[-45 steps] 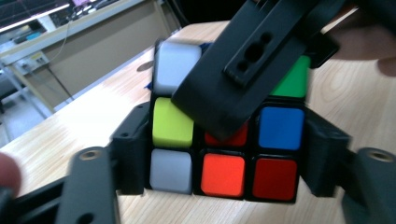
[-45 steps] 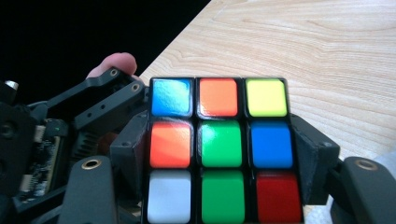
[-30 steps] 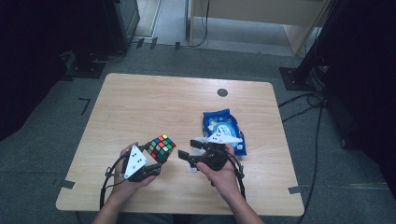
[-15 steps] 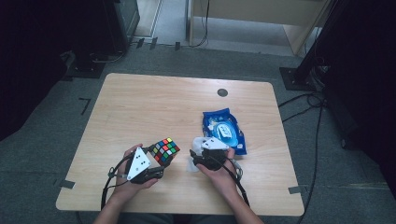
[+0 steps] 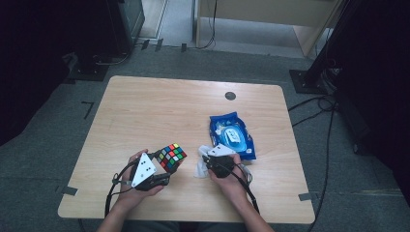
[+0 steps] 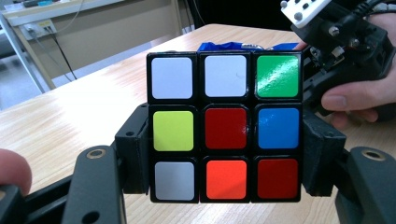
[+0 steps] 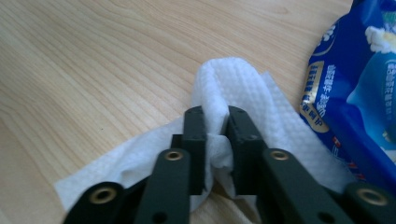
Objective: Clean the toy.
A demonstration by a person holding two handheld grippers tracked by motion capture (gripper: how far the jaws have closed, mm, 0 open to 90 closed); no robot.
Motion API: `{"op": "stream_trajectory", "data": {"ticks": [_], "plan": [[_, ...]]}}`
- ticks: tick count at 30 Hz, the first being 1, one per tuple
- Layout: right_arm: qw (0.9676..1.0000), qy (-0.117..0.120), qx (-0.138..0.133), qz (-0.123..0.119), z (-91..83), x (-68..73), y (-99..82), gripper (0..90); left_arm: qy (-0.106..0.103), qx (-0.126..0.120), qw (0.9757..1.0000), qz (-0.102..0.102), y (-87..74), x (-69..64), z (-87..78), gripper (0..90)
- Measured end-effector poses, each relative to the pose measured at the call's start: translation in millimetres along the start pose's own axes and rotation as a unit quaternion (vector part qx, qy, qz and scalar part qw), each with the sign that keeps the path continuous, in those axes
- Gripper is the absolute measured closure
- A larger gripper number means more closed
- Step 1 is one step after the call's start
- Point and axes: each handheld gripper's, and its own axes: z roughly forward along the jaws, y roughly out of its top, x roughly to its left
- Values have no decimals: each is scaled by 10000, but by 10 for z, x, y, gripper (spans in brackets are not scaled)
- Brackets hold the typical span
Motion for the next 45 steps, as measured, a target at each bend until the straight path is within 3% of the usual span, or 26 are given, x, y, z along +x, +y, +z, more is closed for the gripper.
{"op": "stream_trajectory", "data": {"ticks": [3, 5, 9, 10, 11, 13, 14, 15, 18, 19, 20, 21, 26, 29, 35, 41, 45], "plan": [[9998, 125, 39, 115, -20, -28, 5, 856, -19, 7, 10000, -11, -4, -10, 10, 341], [9996, 191, -122, 181, -84, -23, 29, 872, -33, 20, 10000, -9, -7, -15, 16, 341], [9963, 450, -699, 238, -293, 44, 170, 875, -104, 55, 9999, -23, -13, -40, 36, 341], [9963, 450, -699, 238, -293, 44, 170, 875, -104, 55, 9999, -23, -13, -40, 36, 341], [9922, 616, -1049, 279, -433, 86, 258, 875, -123, 65, 9999, -7, -17, -56, 49, 341], [9865, 834, -1385, 262, -583, 139, 347, 876, -143, 86, 9999, 16, -18, -72, 60, 341], [9865, 834, -1385, 262, -583, 139, 347, 876, -143, 86, 9999, 16, -18, -72, 60, 341], [9788, 1140, -1693, 186, -717, 211, 427, 876, -181, 76, 9998, 11, -15, -94, 71, 341], [9683, 1511, -1989, -52, -847, 367, 509, 875, -230, 75, 9997, 40, -4, -128, 83, 341], [9658, 1613, -2028, -127, -867, 421, 525, 875, -286, 69, 9995, 93, 12, -173, 93, 341], [9658, 1613, -2028, -127, -867, 421, 525, 875, -286, 69, 9995, 93, 12, -173, 93, 341], [9627, 1720, -2073, -271, -881, 514, 541, 875, -361, 42, 9992, 133, 29, -223, 101, 341], [9650, 1685, -1969, -398, -827, 586, 529, 873, -455, -5, 9987, 219, 59, -290, 105, 341], [9650, 1685, -1986, -308, -785, 559, 504, 871, -425, 16, 9988, 237, 55, -294, 106, 341], [9705, 1447, -1926, -86, -737, 470, 483, 868, -467, -97, 9985, 262, 79, -308, 71, 341], [9766, 1159, -1809, 49, -688, 338, 413, 868, -398, -161, 9990, 146, 93, -238, 35, 341], [9776, 1083, -1805, -19, -686, 345, 398, 868, -280, -183, 9994, 17, 95, -169, 5, 341]]}}
